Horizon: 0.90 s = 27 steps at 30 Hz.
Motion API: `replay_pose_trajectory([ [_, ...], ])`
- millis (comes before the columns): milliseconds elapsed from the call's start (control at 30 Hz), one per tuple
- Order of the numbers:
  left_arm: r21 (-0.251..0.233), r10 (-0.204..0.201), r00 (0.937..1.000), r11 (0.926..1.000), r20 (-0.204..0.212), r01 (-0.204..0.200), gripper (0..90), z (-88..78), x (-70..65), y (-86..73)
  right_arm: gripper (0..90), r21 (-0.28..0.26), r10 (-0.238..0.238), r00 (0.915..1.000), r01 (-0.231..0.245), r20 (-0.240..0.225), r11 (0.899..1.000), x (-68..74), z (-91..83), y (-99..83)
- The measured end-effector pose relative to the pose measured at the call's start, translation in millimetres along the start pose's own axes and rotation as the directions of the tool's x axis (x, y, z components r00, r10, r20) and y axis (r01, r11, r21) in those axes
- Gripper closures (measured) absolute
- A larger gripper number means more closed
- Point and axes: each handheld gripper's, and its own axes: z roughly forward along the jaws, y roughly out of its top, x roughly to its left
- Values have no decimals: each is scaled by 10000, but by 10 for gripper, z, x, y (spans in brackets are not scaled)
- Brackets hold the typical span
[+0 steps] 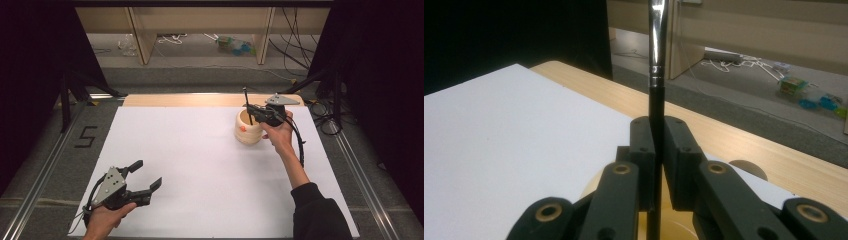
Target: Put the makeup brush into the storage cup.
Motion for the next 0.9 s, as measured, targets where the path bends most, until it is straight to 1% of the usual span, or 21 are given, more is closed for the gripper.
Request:
replay_pose_trajectory([
  [67, 8, 12, 10000, 10000, 6, -12, 164, 0, 0, 0, 841, 146, 95, 9999, -93, -113, 9999, 6, -1, -4],
  [200, 12, 17, 10000, 10000, 6, -17, 164, 0, 0, 0, 841, 128, -28, 10000, 29, -39, 9999, -1, 4, -12],
  [300, 6, -6, 10000, 10000, -1, 6, 164, -1, 0, -1, 841, 286, 52, 10000, -54, 58, 9996, 3, 5, -22],
  [333, 5, 0, 10000, 10000, 0, 0, 164, -1, 0, 0, 840, 106, 35, 10000, -35, -16, 9999, -4, 18, -32],
  [367, 3, 5, 10000, 10000, 6, -5, 164, -1, 0, 0, 841, 167, 28, 10000, -28, 44, 9999, -6, 17, -37],
  [400, 7, 12, 10000, 10000, 9, -12, 164, 0, 0, 0, 841, 174, 26, 10000, -26, -3, 9998, -14, 21, -46],
  [433, 9, 27, 10000, 10000, 16, -27, 164, 0, 1, 0, 840, 321, 46, 10000, -46, -1, 9995, -16, 10, -48],
  [467, 12, 30, 10000, 10000, 17, -31, 164, 0, 1, 0, 840, 297, 23, 10000, -24, 66, 9996, -21, 16, -54],
  [567, 5, -46, 10000, 10000, 12, 46, 164, 1, -2, -2, 840, 374, 257, 9997, -255, -41, 9990, -19, 21, -69],
  [600, 1, -72, 10000, 10000, 8, 72, 164, 1, -3, -3, 840, 301, 87, 10000, -89, 46, 9995, -31, 24, -72],
  [700, -3, -15, 10000, 10000, -2, 15, 164, -1, 0, -1, 840, 440, 72, 9999, -79, 150, 9990, -27, 22, -80],
  [733, -5, -7, 10000, 10000, 9, 7, 164, 0, 0, -1, 840, 432, 67, 9999, -73, 142, 9990, -27, 24, -82],
  [767, 15, -52, 10000, 10000, 16, 52, 164, 1, -3, -2, 840, 326, 92, 10000, -92, 7, 9994, -29, 34, -89],
  [800, 16, -67, 10000, 10000, 26, 67, 163, 3, -3, -3, 840, 427, 130, 9999, -132, 52, 9990, -24, 35, -93],
  [833, 19, -51, 10000, 10000, 35, 51, 163, 2, -3, -3, 840, 376, 127, 9999, -129, 46, 9992, -24, 42, -99],
  [900, -2, -1, 10000, 10000, 14, 1, 164, 0, 0, 0, 840, 502, 228, 9997, -228, 8, 9985, -18, 47, -111],
])
